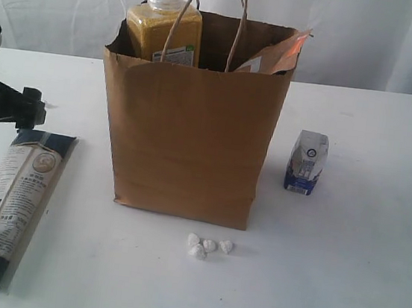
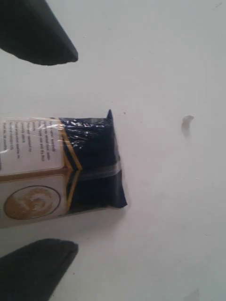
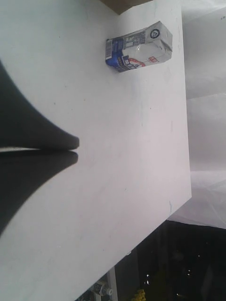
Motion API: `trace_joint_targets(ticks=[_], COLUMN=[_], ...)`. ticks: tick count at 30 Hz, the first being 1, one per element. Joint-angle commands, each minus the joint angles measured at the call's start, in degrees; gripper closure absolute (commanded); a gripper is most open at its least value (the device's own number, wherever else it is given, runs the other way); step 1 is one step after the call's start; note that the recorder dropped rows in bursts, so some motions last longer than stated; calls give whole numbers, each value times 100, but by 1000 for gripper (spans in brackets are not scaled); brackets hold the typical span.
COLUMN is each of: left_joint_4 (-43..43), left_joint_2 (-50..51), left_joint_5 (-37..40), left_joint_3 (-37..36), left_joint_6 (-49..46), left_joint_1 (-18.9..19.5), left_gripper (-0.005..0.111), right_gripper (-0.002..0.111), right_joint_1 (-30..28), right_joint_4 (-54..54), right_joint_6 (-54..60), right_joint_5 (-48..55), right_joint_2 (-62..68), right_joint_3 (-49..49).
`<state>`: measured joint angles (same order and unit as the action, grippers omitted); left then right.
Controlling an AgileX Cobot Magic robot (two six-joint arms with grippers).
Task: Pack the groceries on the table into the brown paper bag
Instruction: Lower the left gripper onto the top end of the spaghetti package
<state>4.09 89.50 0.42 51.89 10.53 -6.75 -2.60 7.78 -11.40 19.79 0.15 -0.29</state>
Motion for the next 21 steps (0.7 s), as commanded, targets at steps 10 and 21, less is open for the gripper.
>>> trace_joint_targets(ticks=[10, 21], left_joint_4=[-25, -145], left_joint_2=[-8, 405], left_joint_5=[1197, 1673], left_joint_3=[-33, 90], left_joint_6=[60, -438], left_joint_1=[-19, -72], left_gripper=[1, 1], right_gripper=[108, 108], right_joint_1=[19, 19], right_joint_4=[28, 28], right_joint_6=[-2, -2], right_joint_5=[-55, -55], right_joint_2=[-15, -15], right_joint_3=[29, 29])
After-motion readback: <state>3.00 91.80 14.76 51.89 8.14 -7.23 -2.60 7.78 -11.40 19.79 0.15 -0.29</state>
